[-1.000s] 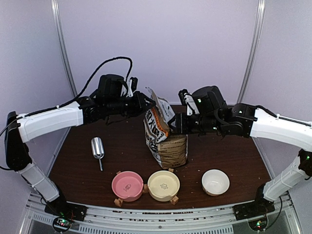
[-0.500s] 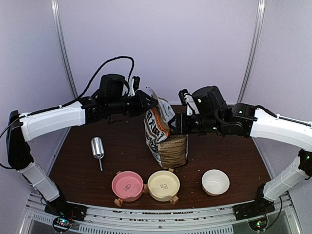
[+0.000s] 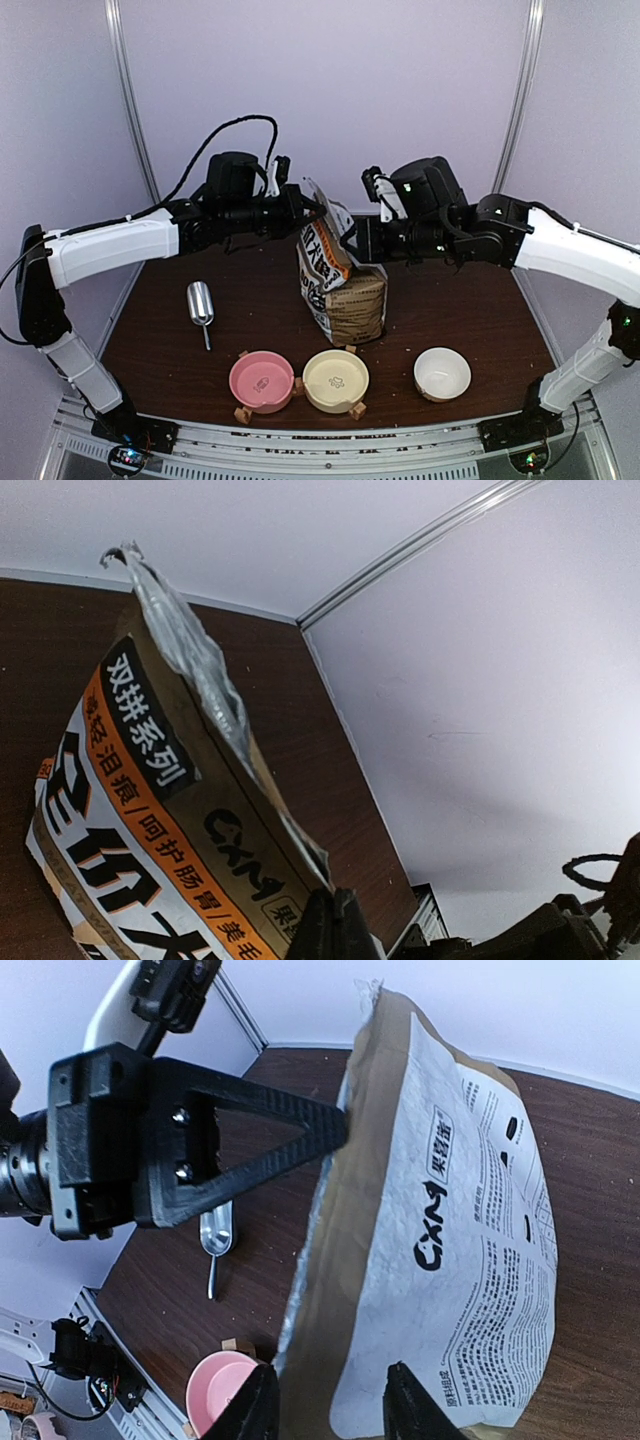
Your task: Serve the pet food
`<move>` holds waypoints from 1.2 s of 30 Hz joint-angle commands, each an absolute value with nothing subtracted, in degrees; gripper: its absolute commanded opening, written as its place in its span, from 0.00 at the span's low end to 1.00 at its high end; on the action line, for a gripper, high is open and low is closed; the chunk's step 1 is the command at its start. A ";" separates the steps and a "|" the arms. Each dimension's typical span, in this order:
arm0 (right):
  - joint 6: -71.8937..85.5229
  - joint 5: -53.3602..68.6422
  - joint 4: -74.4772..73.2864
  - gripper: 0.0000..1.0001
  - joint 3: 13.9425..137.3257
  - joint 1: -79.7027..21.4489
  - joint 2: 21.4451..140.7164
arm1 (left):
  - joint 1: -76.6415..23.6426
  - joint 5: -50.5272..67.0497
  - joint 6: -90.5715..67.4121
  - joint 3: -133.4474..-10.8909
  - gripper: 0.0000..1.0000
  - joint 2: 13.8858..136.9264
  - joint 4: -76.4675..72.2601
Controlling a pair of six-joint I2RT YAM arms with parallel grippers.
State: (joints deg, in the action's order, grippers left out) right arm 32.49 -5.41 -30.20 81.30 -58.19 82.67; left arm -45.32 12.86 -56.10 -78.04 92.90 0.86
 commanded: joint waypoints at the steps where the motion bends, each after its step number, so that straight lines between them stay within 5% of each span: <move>1: 29.83 -7.56 -32.84 0.37 85.78 -58.91 84.19 | -45.18 14.48 -55.85 -77.52 0.00 93.37 -2.37; 36: 21.81 -20.14 -38.58 0.28 104.03 -58.30 99.48 | -45.18 15.56 -55.43 -76.82 0.00 92.03 -3.93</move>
